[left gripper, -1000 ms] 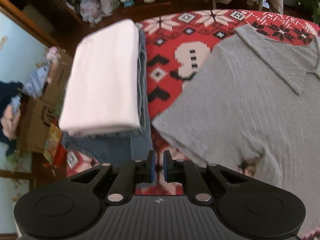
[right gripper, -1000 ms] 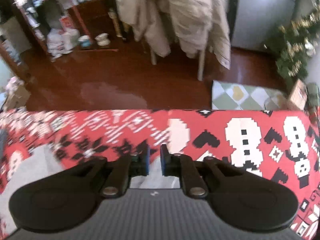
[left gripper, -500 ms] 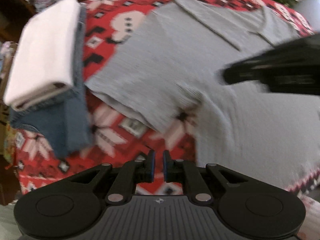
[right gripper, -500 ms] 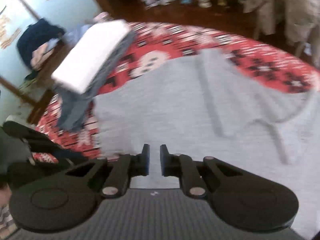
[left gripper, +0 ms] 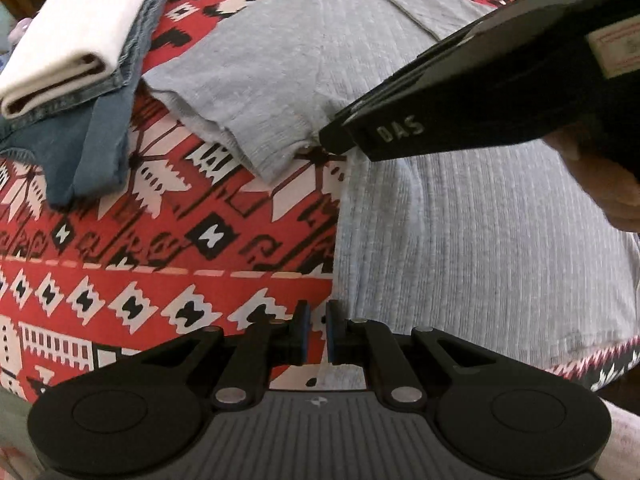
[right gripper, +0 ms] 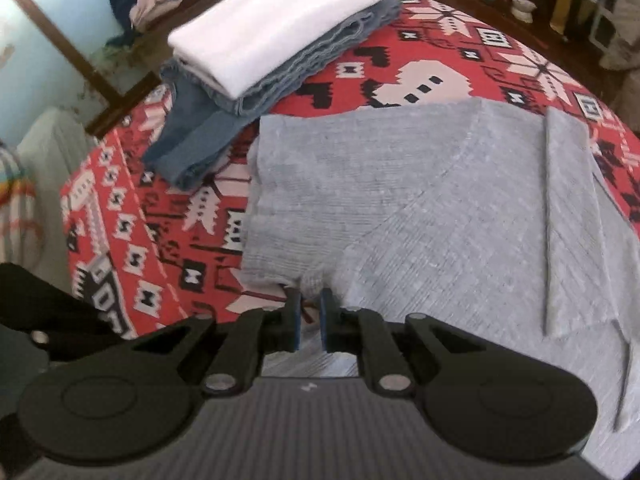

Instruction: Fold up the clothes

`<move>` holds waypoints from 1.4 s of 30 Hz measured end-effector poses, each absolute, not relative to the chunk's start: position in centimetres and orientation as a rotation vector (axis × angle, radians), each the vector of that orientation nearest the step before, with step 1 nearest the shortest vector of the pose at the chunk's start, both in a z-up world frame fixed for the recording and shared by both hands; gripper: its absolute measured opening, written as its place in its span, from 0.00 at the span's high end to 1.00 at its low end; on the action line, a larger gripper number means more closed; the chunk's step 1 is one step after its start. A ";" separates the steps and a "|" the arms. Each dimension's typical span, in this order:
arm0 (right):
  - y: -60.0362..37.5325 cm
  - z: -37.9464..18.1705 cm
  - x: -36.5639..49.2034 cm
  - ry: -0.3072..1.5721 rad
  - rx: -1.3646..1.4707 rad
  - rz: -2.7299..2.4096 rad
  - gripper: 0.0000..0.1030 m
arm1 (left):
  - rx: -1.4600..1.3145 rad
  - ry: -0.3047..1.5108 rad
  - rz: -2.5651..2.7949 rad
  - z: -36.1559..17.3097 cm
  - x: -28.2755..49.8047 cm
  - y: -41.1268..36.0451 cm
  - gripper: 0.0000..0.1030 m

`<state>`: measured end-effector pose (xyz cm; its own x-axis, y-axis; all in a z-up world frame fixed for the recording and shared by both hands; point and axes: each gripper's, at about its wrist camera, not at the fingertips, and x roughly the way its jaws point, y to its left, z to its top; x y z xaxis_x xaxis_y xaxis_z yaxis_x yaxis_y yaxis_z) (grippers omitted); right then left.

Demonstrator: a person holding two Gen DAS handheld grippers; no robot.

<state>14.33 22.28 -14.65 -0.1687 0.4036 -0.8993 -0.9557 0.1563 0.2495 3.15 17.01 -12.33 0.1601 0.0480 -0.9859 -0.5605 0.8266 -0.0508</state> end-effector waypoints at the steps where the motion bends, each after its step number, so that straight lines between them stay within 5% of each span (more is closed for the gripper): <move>1: 22.4 -14.9 14.2 1.131 -0.673 1.363 0.90 | -0.459 1.345 0.464 -12.3 3.1 16.8 0.99; 14: 23.1 -15.2 17.7 1.432 -0.261 1.207 0.98 | -0.440 1.384 0.545 -11.6 -0.5 15.5 1.00; 17: 22.8 -16.1 19.1 1.543 -0.121 1.147 0.96 | -0.487 1.330 0.522 -11.0 0.3 16.5 1.00; 19: 22.3 -16.5 20.2 1.606 -0.024 1.107 0.88 | -0.495 1.303 0.510 -10.7 1.3 17.1 0.91; 34: 12.7 -12.8 20.6 1.601 -0.020 0.928 0.85 | -0.536 1.214 0.415 -11.2 7.3 20.0 0.87; 35: 11.8 -12.8 20.3 1.612 -0.009 0.912 0.84 | -0.540 1.212 0.412 -11.3 7.5 20.1 0.97; 42: 8.4 -13.7 18.7 1.667 0.039 0.850 0.84 | -0.484 1.261 0.559 -11.3 6.1 20.4 0.98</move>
<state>18.66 8.38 -13.65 -0.2959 0.4573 -0.8386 -0.4097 0.7323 0.5439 6.09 20.37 -11.32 0.2065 0.1256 -0.9704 -0.6349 0.7718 -0.0352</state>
